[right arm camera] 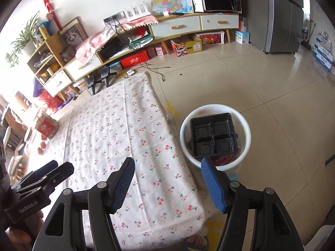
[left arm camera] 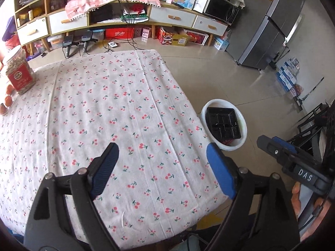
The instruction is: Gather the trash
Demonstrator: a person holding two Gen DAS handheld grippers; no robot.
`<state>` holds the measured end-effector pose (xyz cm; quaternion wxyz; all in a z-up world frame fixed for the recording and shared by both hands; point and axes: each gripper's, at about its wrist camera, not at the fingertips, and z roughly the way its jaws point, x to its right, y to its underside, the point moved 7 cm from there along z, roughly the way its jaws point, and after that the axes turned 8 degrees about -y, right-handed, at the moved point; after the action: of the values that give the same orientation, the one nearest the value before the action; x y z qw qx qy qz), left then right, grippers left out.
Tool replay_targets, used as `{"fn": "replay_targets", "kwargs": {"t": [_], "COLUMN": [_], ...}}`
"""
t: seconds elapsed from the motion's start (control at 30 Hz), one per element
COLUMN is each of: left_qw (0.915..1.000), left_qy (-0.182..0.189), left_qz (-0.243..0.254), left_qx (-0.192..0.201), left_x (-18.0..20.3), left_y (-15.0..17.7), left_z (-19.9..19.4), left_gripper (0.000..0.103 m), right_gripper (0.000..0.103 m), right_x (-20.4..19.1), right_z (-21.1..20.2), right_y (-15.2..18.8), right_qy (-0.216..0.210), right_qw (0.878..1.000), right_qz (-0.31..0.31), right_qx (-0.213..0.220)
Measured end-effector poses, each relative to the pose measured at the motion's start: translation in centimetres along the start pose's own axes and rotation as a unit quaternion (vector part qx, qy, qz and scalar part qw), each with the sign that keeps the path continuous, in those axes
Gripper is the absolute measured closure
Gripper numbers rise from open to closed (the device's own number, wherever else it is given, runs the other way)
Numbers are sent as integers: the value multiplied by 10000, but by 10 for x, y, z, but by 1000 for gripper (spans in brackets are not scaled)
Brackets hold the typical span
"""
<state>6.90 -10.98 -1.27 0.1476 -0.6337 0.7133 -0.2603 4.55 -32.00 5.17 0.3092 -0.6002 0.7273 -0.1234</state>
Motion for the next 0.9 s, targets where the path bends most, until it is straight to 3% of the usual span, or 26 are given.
{"fn": "replay_targets", "kwargs": {"t": [0.07,0.17,0.33,0.57,0.9], "left_qw": [10000,9997,9974,9965,9955], "left_qy": [-22,-184,-701,-823,-937], "left_qz": [-17,-116,-125,-38,-24], "left_qx": [-44,-70,-110,-105,-152], "left_x": [-6,-16,-24,-20,-16], "left_y": [15,33,51,53,55], "left_z": [-4,-4,2,7,9], "left_gripper": [11,10,10,10,10], "right_gripper": [29,29,27,24,24], "right_x": [-6,-2,-10,0,7], "right_z": [-2,4,1,3,2], "right_y": [21,47,67,67,68], "right_qy": [34,417,699,985,1023], "right_qw": [9999,9988,9960,9939,9938], "right_qz": [-140,-236,-539,-386,-253], "right_qx": [67,28,151,323,349]}}
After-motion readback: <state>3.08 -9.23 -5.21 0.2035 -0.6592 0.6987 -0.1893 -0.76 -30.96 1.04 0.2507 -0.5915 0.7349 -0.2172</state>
